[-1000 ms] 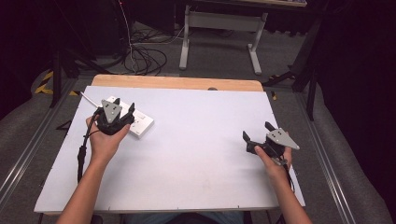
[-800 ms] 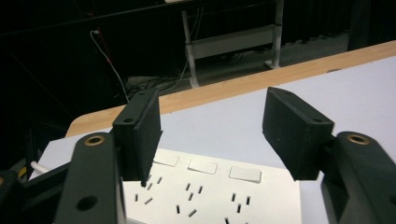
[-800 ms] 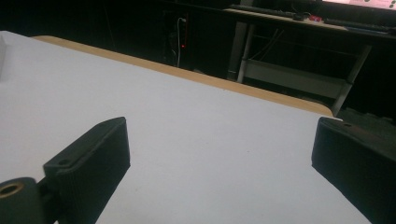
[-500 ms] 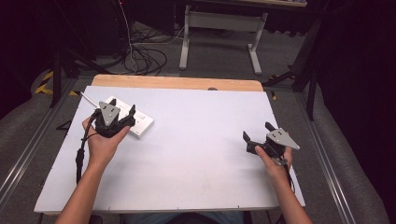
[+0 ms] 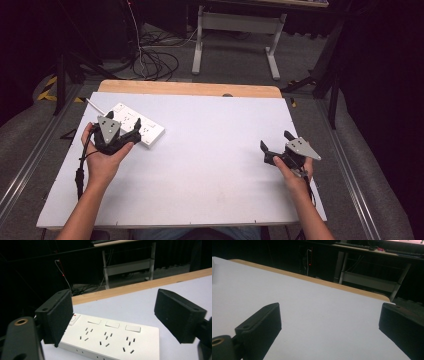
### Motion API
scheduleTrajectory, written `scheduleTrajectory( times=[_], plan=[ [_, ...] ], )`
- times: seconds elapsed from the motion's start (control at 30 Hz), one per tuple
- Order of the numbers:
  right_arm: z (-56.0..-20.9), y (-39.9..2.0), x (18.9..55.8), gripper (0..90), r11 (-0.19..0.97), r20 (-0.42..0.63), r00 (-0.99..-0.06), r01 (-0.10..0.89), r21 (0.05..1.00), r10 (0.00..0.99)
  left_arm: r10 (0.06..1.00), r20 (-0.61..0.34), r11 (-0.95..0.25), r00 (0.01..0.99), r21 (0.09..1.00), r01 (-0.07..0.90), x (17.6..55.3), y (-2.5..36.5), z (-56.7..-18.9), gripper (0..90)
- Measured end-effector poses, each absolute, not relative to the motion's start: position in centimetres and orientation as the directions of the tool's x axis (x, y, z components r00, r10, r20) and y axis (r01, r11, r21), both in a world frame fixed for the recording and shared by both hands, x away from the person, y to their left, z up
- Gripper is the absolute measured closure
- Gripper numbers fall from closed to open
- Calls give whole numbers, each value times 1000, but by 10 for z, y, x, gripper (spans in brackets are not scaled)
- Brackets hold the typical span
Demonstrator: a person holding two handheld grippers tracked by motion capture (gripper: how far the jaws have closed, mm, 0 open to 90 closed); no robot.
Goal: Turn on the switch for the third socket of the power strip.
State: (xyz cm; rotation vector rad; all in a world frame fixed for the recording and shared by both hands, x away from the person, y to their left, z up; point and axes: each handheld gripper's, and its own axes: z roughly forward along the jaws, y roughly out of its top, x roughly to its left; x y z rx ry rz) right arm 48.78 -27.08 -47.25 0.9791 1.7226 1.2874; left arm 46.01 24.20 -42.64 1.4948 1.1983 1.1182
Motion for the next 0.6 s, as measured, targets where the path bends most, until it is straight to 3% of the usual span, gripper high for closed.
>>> scheduleTrajectory(
  times=[0.6],
  plan=[
    [-472, -271, 488, 47, 198, -126, -416, 133, 971, 901, 993, 91, -98, 73, 990, 105, 437, 253, -431, 69]
  ],
)
